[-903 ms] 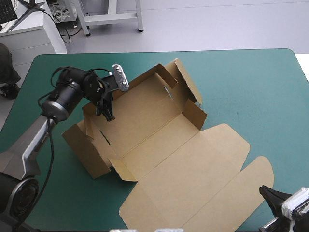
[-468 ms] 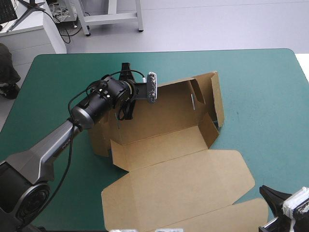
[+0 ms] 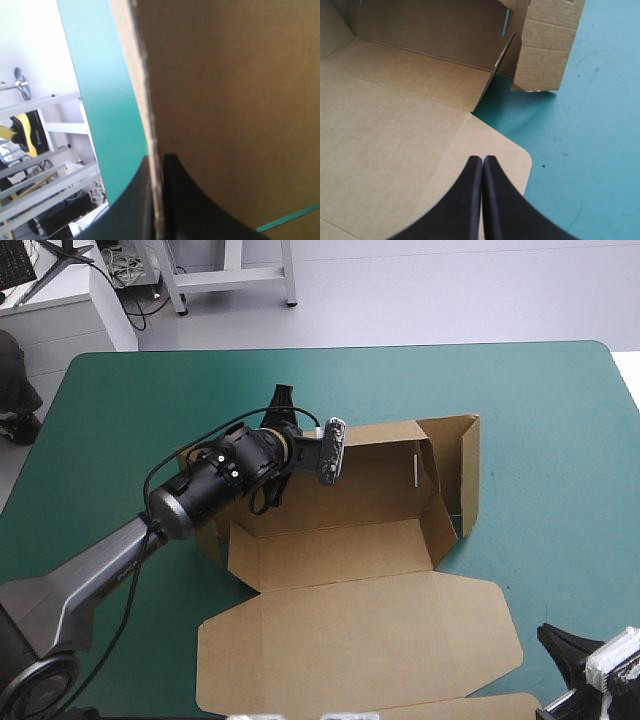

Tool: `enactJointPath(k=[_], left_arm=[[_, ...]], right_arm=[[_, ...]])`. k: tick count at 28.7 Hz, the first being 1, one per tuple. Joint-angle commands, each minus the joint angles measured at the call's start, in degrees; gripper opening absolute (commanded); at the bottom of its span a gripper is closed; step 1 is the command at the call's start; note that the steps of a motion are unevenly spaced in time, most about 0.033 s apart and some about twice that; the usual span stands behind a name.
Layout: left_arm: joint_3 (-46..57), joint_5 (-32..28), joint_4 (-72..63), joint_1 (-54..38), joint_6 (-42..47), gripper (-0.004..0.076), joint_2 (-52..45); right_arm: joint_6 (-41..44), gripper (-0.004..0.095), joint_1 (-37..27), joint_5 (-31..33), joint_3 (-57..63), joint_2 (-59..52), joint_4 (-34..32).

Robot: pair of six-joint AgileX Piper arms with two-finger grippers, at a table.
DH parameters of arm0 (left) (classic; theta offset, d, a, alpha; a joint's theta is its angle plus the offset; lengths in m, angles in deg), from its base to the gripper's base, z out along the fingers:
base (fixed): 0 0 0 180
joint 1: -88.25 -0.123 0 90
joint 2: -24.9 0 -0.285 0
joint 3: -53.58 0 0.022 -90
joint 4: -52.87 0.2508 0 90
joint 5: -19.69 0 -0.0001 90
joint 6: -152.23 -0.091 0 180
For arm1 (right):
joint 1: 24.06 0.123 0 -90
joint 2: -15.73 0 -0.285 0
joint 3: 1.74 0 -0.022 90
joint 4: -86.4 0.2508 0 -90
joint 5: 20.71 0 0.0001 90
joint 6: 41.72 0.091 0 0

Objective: Fold the box

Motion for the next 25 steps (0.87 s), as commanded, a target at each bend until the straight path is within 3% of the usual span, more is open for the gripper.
enactJointPath(k=[1,8,17,23,25], left_arm=[[3.54,-3.34,1.44,3.32,1.69,-0.001,-5.14],[13.38,-11.85,15.95,6.78,13.82,-0.001,-10.94],[20.97,-12.72,30.05,11.77,26.49,-0.001,-13.37],[20.97,-13.01,31.7,11.77,29.18,-0.001,-13.37],[21.19,-12.76,31.85,11.88,30.31,-0.001,-13.6]], right_arm=[[0.26,-0.0018,-0.44,-4.26,-1.45,1.43,-0.89],[0.48,-0.0019,-0.44,-4.26,-1.45,1.43,-0.89],[0.26,-0.0019,-0.44,-4.26,-1.45,1.43,-1.56],[0.12,-0.0016,-0.44,-4.26,-1.45,1.47,-5.92],[0.12,0.004,-0.44,-3.86,-1.45,1.56,-6.93]])
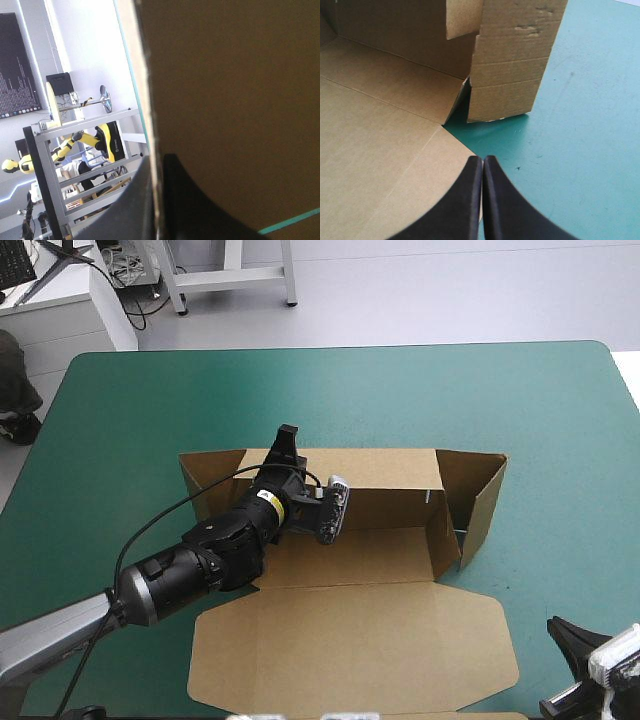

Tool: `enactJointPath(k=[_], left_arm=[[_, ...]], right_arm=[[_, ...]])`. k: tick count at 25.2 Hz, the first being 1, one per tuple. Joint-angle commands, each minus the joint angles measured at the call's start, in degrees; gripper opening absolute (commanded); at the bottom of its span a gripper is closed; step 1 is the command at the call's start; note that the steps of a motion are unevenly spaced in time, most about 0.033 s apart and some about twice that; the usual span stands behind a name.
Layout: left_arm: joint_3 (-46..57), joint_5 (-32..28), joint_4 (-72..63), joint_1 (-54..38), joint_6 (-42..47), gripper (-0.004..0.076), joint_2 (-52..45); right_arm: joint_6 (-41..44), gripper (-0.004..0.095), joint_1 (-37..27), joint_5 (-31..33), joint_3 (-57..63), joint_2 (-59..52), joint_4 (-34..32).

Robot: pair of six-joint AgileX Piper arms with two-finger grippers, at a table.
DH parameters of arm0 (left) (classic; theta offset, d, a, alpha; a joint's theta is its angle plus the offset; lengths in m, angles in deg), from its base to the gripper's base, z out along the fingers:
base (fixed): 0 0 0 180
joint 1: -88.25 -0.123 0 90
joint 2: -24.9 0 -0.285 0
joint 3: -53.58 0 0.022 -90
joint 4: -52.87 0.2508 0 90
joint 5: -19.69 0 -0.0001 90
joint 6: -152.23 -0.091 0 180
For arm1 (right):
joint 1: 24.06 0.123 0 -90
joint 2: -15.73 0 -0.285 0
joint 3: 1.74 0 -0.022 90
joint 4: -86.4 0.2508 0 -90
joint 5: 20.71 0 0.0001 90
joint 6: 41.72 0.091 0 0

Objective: Fold the box

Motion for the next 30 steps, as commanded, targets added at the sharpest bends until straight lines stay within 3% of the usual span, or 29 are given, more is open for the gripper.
enactJointPath(k=[1,2,4,7,12,17,21,30], left_arm=[[-0.51,-1.38,0.6,1.07,1.33,-0.001,-1.6],[-0.46,-0.32,1.49,2.16,1.73,-0.001,-1.6],[-0.46,0.28,1.9,3.38,1.73,-0.001,-1.6],[-0.46,1.18,4.62,5.15,5.07,-0.001,-1.6],[-0.46,3.47,4.62,5.15,6.02,-0.001,-1.6],[-0.46,3.85,4.62,5.15,6.02,-0.001,-1.6],[-0.46,3.74,4.62,5.15,6.02,-0.001,-1.6],[-0.46,3.74,4.52,5.15,6.02,-0.001,-1.6]], right_arm=[[-0.46,0.0074,-0.44,-3.39,-1.45,1.56,-2.45],[-0.46,0.0196,-0.44,-2.45,-1.45,1.56,-2.34],[-0.33,0.0349,-0.44,-2.32,-1.45,1.56,-2.34],[3.4,0.0486,-0.44,-3.67,-1.45,1.68,-3.09],[10.15,0.0485,-0.44,-4.45,-4.82,7.3,-6.0],[17.95,0.0485,-0.44,-1.39,-19.96,24.49,-14.6],[17.21,0.0485,-0.44,3.52,-29.67,33.21,-16.28],[12.81,0.0484,-0.44,6.02,-48.26,47.21,-17.72]])
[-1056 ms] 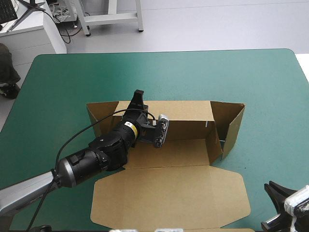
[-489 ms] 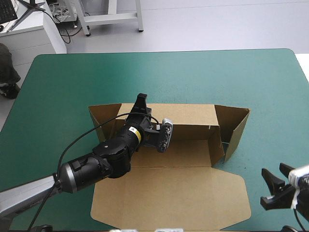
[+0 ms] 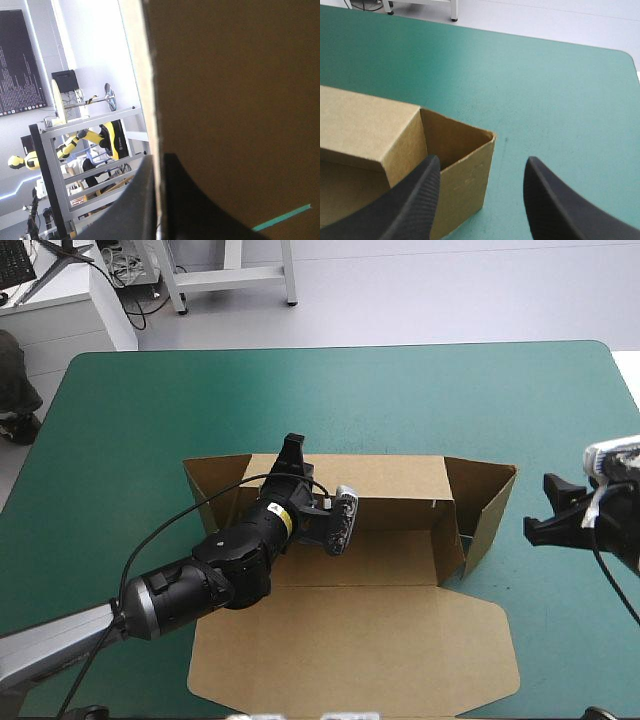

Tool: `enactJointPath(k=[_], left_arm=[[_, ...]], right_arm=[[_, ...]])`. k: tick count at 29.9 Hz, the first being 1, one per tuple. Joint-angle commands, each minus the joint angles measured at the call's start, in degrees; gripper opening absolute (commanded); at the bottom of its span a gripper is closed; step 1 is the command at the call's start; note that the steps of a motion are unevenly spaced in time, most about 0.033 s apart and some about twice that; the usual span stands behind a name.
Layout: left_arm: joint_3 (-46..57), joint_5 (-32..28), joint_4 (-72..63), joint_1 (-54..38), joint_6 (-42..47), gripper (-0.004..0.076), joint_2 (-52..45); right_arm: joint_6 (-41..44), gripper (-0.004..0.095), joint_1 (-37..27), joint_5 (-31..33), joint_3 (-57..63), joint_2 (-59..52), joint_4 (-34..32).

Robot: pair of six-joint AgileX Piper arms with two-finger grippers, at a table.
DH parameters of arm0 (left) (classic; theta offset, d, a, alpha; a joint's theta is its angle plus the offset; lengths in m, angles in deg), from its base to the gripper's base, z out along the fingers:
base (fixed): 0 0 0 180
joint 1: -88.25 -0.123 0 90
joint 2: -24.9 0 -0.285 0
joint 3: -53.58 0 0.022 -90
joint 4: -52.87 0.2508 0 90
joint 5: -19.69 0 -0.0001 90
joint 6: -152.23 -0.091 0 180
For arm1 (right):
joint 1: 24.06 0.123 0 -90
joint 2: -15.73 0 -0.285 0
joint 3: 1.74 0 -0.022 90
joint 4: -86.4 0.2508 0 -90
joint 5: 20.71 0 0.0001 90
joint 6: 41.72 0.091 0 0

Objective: Fold the box

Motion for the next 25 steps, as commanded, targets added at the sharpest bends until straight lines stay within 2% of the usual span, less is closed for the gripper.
enactJointPath(k=[1,7,11,21,25], left_arm=[[-0.84,-0.34,0.13,0.47,0.05,-0.001,-1.41],[-0.84,-0.34,0.13,0.47,0.05,-0.001,-1.41],[-0.84,-0.34,0.13,0.47,0.05,-0.001,-1.41],[-0.84,-0.34,-1.16,0.47,0.05,-0.001,-1.41],[-0.84,-0.83,-1.16,0.47,0.05,-0.001,-1.41]], right_arm=[[-2.9,0.0484,-0.44,-0.78,-7.9,4.87,-3.02],[-6.46,0.0442,-1.21,0.74,-17.17,13.73,-3.22],[-9.29,0.0417,-4.88,1.0,-23.03,19.58,-0.86],[-28.31,0.0417,-24.98,0.06,-28.97,33.9,25.44],[-34.55,0.0417,-29.54,0.06,-29.06,39.01,30.75]])
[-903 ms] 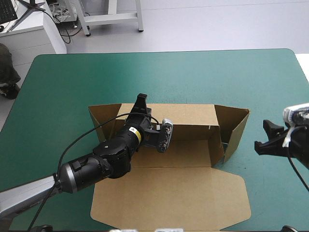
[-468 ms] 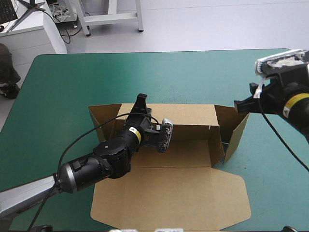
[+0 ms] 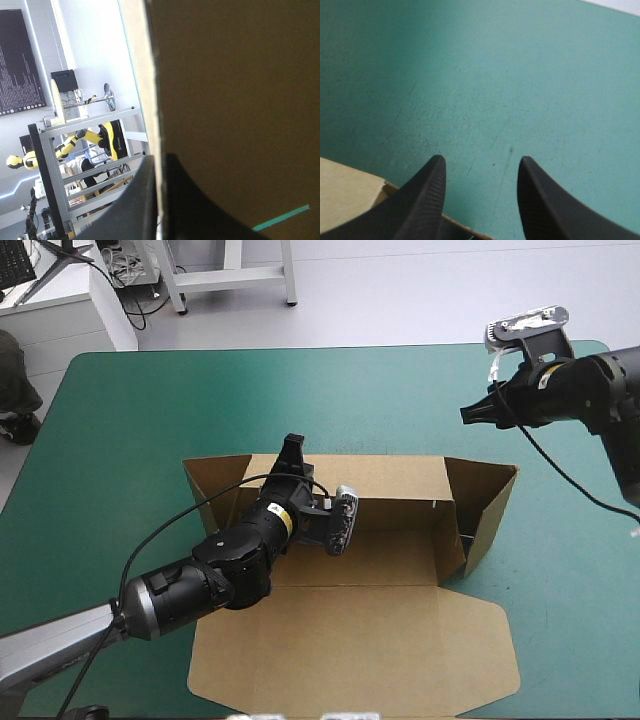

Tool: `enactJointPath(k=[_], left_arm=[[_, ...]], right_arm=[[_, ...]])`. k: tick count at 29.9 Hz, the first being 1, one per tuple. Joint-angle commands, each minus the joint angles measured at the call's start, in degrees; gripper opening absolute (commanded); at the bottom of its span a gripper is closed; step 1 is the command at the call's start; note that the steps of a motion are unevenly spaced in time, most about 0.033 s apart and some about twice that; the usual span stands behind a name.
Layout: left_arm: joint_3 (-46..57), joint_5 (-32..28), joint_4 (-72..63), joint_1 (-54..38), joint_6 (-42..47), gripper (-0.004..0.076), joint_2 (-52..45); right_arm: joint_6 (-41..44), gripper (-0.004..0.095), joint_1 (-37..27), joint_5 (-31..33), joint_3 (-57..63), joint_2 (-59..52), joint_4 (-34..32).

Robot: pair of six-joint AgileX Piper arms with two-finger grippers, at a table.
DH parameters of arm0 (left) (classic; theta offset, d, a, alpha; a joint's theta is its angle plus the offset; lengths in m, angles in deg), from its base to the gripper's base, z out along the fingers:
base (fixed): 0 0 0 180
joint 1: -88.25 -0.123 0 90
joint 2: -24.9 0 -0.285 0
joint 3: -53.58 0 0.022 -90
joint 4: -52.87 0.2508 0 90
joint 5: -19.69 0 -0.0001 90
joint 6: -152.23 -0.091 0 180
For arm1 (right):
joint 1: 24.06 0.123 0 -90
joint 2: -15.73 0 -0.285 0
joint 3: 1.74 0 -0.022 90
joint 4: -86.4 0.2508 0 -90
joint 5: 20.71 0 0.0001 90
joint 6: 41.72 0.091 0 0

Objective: Fold the box

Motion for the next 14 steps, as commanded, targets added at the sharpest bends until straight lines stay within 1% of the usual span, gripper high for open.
enactJointPath(k=[1,7,9,11,14], left_arm=[[-0.84,-1.46,-0.93,0.4,-0.09,-0.001,-1.41],[-0.84,-1.91,-0.93,0.4,-0.09,-0.001,-1.41],[-0.84,-1.91,-0.93,0.4,-0.09,-0.001,-1.41],[-0.84,-1.91,-0.93,0.4,-0.09,-0.001,-1.41],[-0.84,-1.91,-0.93,0.4,-0.09,-0.001,-1.41]], right_arm=[[-6.36,0.0417,-3.67,-3.21,-1.93,2.57,4.51],[-11.34,0.0416,-4.43,-3.44,-1.93,8.12,6.38],[-12.69,0.0416,-4.43,-3.44,-1.93,9.54,8.87],[-14.55,0.0416,-4.43,-2.59,-1.93,10.42,11.43],[-15.59,0.0416,-4.43,-0.12,-1.93,11.18,12.49]])
